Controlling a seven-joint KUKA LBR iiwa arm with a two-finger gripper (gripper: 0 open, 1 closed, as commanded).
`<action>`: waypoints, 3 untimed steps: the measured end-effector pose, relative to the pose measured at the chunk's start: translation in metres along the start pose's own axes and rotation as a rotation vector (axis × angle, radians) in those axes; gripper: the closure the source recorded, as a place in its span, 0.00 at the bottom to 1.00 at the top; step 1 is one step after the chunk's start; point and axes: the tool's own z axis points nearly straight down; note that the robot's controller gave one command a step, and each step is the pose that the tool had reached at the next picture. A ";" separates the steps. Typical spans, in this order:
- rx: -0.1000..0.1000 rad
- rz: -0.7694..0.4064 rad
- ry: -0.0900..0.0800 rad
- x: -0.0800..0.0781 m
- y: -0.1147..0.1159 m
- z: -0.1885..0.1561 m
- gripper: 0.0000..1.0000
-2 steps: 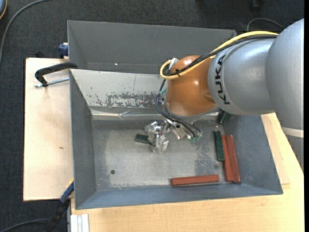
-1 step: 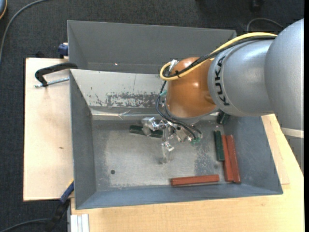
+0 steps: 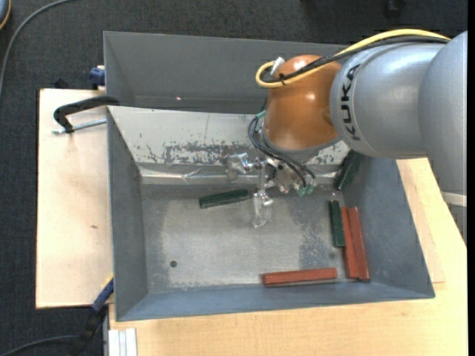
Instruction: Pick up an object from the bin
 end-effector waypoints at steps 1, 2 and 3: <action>-0.003 -0.037 0.009 -0.001 0.016 0.030 0.00; -0.002 -0.035 0.007 -0.002 0.015 0.029 1.00; 0.003 -0.301 -0.002 0.022 -0.022 -0.106 1.00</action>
Offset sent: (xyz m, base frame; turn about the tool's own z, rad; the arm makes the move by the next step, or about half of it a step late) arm -0.0046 0.0137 -0.0298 -0.0364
